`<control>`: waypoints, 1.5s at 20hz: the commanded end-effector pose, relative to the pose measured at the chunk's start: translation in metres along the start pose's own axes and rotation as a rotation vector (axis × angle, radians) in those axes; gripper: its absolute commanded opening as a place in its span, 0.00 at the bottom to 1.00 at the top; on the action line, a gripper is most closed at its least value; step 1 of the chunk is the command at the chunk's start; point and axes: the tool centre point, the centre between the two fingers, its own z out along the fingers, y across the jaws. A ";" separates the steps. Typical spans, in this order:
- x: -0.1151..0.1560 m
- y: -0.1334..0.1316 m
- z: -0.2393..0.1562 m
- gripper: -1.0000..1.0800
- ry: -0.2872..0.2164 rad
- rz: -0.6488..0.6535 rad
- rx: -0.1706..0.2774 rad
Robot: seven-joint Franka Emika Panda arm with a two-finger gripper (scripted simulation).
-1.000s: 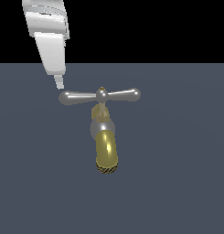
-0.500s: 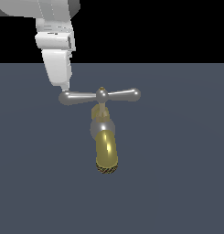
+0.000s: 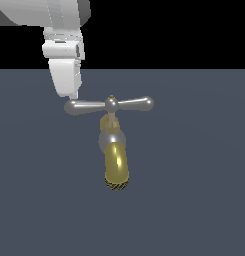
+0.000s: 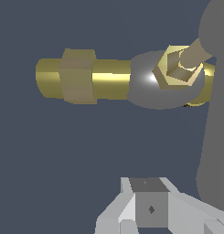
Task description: Turn on the faucet by rotating a designated handle.
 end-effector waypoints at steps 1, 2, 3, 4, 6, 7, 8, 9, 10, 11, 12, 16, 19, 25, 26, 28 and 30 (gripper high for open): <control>0.000 0.000 0.000 0.00 0.000 0.001 0.000; 0.000 0.000 0.000 0.00 0.000 0.001 0.000; 0.000 0.003 0.000 0.00 0.000 0.001 0.000; 0.000 0.006 0.000 0.00 0.000 0.001 0.000; -0.001 0.012 0.000 0.00 0.000 0.001 0.000; -0.001 0.015 0.000 0.00 0.000 0.001 0.000; -0.002 0.018 0.000 0.00 0.000 0.001 0.000; -0.002 0.021 0.000 0.00 0.000 0.001 0.000; -0.002 0.023 0.000 0.00 0.000 0.001 0.000; -0.002 0.026 0.000 0.00 0.000 0.001 0.000; -0.003 0.029 0.000 0.00 0.000 0.001 0.000; -0.004 0.041 0.000 0.00 0.000 0.001 0.000; -0.005 0.050 0.000 0.00 0.000 0.001 0.000; -0.007 0.067 0.000 0.00 0.000 0.001 0.000; -0.007 0.070 0.000 0.00 0.000 0.001 0.000; -0.008 0.076 0.000 0.00 0.000 0.001 0.000; -0.008 0.082 0.000 0.00 0.000 0.001 0.000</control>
